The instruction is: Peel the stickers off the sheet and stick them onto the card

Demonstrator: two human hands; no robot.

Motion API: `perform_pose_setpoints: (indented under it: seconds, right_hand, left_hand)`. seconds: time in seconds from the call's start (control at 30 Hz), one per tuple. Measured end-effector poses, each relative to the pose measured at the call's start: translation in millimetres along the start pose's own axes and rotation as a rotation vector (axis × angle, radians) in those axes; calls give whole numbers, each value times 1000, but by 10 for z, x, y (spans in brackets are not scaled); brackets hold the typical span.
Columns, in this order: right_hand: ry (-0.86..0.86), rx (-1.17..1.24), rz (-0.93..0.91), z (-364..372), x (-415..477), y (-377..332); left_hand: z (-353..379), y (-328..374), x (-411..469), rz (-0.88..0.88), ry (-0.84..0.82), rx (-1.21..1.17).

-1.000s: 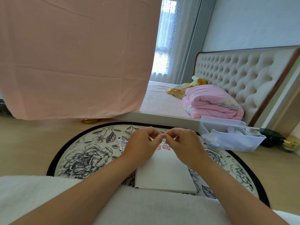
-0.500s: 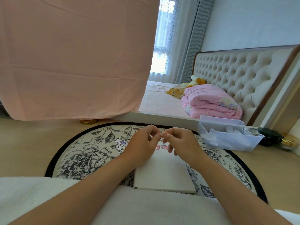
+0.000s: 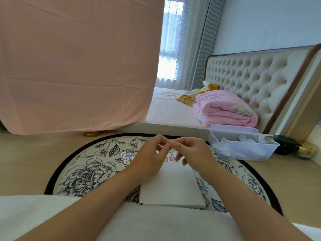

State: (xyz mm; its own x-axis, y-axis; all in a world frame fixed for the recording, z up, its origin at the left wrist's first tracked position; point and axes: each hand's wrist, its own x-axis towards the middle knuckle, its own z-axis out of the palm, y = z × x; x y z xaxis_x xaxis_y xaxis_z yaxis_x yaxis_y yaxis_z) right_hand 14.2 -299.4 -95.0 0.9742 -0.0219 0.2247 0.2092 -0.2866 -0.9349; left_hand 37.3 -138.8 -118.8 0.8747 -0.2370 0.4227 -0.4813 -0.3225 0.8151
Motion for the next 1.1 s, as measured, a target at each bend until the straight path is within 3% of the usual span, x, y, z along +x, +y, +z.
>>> perform_pose_setpoints:
  seconds: [0.3, 0.57, 0.77, 0.97, 1.1]
  right_hand:
    - [59, -39, -14, -152, 43, -53]
    - [100, -51, -47, -417, 101, -101]
    - [263, -157, -39, -835, 216, -1]
    - [628, -439, -42, -1324, 257, 235]
    - [619, -585, 43, -1452, 241, 332]
  left_hand:
    - [81, 97, 35, -146, 17, -236]
    - [275, 370, 242, -163, 83, -181]
    - [539, 479, 465, -98, 71, 24]
    - [695, 442, 556, -102, 21, 104]
    - [709, 377, 528, -137, -26, 109]
